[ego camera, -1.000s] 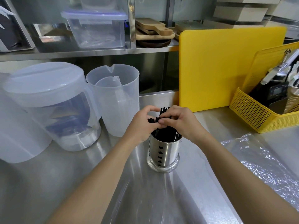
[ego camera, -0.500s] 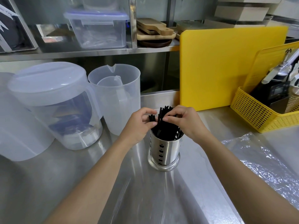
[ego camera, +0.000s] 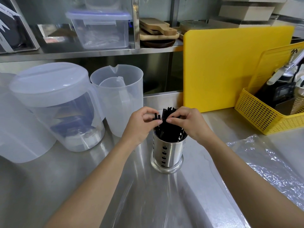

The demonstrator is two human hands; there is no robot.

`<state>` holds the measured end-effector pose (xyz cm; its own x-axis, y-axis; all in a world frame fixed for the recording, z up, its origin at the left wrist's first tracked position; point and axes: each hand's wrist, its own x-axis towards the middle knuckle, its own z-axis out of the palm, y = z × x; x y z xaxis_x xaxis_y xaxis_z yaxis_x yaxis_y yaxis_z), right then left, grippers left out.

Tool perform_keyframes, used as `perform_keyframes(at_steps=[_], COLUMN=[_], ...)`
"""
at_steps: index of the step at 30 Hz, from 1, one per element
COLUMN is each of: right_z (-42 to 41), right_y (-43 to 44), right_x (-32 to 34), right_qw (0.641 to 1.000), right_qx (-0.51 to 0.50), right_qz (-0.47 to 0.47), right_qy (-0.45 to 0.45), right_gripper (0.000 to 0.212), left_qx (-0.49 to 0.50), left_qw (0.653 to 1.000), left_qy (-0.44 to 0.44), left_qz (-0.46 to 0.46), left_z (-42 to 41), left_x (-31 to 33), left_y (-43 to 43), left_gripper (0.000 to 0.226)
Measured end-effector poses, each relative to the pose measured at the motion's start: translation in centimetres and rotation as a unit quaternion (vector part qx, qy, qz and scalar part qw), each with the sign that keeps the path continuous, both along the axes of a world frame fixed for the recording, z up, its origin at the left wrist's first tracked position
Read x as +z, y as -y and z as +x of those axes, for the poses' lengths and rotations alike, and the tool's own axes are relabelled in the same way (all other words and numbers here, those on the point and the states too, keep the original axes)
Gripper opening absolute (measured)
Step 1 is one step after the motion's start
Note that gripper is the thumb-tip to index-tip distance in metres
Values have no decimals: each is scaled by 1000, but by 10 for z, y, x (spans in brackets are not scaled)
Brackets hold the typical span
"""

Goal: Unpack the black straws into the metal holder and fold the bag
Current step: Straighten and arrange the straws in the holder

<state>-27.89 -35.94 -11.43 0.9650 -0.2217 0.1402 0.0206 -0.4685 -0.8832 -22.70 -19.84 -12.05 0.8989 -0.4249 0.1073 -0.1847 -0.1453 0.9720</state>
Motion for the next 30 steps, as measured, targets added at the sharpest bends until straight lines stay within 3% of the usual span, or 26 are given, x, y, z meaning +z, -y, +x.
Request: perform_keyframes(at_steps=[8, 15, 19, 30], right_z=[1, -9, -15, -36], right_y=[-1, 9, 24, 30], right_x=[16, 56, 71, 50], right_qw=[993, 978, 956, 972], right_qx=[-52, -113, -165, -144], right_qz=[-92, 7, 54, 62], right_qy=[49, 177, 235, 175], right_gripper=[15, 17, 19, 17], left_qx=[1, 49, 96, 62], left_qw=[999, 988, 969, 998], left_qy=[29, 57, -4, 10], left_qz=[-22, -134, -226, -15], left_z=[3, 0, -3, -12], left_x=[19, 59, 79, 58], left_y=[0, -3, -5, 16], left_gripper=[19, 21, 11, 9])
